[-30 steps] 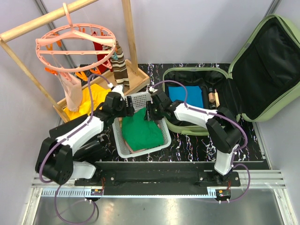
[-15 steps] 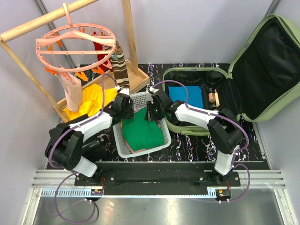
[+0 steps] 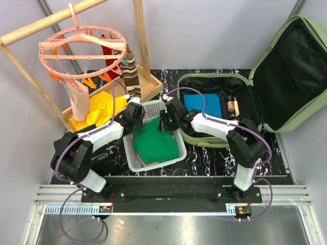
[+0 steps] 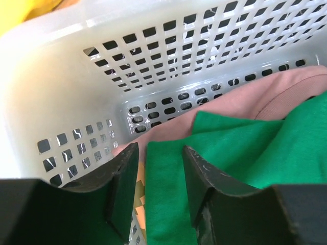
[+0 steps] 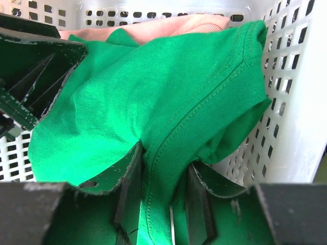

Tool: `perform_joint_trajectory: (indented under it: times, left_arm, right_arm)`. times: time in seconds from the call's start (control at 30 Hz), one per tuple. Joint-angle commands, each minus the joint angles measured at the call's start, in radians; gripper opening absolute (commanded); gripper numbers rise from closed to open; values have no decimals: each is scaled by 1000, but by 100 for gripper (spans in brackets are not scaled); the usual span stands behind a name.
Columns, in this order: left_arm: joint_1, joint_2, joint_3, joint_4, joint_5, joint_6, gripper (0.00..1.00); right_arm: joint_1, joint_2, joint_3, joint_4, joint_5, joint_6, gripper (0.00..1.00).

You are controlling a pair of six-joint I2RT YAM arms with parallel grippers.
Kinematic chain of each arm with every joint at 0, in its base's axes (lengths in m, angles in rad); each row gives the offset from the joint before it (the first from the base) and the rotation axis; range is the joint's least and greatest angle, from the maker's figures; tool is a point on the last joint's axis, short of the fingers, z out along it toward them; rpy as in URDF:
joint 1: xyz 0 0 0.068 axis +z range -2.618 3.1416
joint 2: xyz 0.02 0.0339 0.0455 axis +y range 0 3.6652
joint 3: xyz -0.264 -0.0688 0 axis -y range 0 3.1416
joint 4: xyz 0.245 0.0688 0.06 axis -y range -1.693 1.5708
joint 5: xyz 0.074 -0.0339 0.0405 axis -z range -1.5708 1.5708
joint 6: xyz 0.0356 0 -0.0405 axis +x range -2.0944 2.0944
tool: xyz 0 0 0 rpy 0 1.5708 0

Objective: Open, take out, and arrange the luggage
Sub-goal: Place the object in the container

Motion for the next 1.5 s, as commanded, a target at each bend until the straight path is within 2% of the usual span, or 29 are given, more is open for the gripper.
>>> perform_joint_trajectory:
  times: [0.0, 0.2, 0.43, 0.53, 0.6, 0.63, 0.77, 0.9, 1.13, 1.47]
  left_arm:
    - [0, 18, 14, 34, -3, -9, 42]
    - [8, 32, 11, 37, 35, -14, 41]
    - [9, 19, -26, 69, 63, -39, 30]
    - [9, 10, -36, 78, 56, -37, 18]
    - [11, 15, -39, 81, 50, -34, 3]
    - [12, 13, -40, 80, 46, -34, 0]
    - [11, -45, -89, 109, 12, -42, 0]
    - [8, -219, -173, 226, -2, -29, 0]
    - [3, -408, -321, 339, -43, -20, 0]
    - [2, -456, -355, 293, -140, -42, 0]
  right_arm:
    - [-10, -52, -12, 14, 49, -32, 38]
    - [-12, -52, -16, 14, 54, -32, 38]
    - [-10, -56, -24, 17, 57, -28, 38]
    - [-10, -55, -24, 16, 58, -30, 37]
    - [-10, -55, -24, 19, 58, -33, 37]
    - [-10, -52, -22, 19, 57, -35, 37]
    - [-10, -52, -19, 20, 45, -36, 36]
    - [-10, -43, -13, 25, 40, -42, 36]
    - [-10, -10, 13, 20, 26, -48, 35]
    - [-5, 69, 91, -6, 44, -79, 35]
